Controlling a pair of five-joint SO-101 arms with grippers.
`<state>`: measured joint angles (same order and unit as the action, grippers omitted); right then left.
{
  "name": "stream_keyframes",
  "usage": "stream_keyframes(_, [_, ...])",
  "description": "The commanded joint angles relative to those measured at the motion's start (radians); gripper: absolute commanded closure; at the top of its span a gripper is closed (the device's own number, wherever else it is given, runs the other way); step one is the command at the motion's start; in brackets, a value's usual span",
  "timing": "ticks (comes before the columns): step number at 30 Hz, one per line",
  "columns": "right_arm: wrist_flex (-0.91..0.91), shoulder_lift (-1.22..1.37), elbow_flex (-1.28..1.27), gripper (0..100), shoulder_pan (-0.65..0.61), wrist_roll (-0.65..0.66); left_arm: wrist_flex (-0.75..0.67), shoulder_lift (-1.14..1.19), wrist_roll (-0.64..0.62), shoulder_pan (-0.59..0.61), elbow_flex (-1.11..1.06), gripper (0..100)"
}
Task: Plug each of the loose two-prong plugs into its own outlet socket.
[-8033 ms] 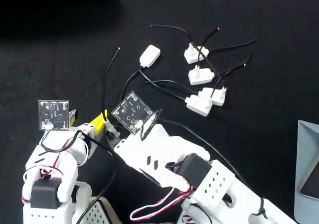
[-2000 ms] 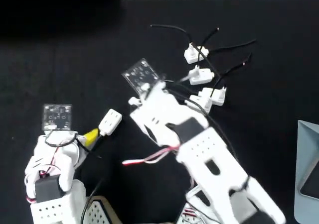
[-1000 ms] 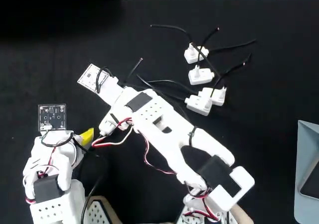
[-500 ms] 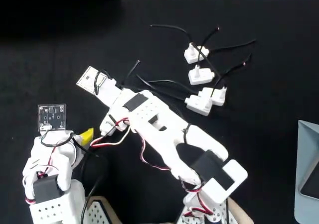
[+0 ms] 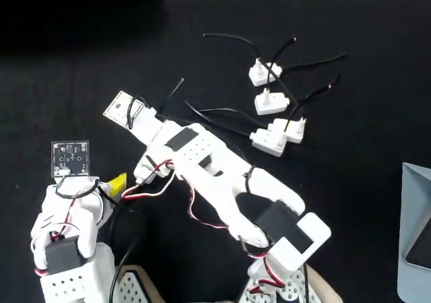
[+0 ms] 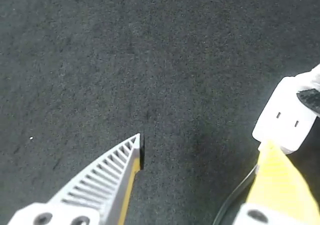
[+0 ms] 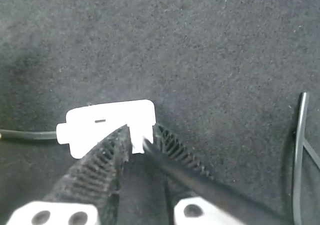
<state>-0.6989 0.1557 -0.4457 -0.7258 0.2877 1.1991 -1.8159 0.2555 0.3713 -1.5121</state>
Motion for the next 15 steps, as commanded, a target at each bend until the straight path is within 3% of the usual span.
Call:
stream_keyframes(1, [-0.009, -0.048, -0.027, 98.7, 0.08, 0.0, -0.017, -0.003, -0.009, 0.008, 0.01, 64])
stream_keyframes(8, [-0.006, -0.101, -0.025, 98.5, 0.334, 0.009, -0.017, -0.003, -0.009, 0.008, 0.01, 64])
stream_keyframes(15, [-0.023, -0.102, 0.025, 96.6, 0.529, 0.11, -0.02, -0.003, -0.009, 0.005, 0.008, 64])
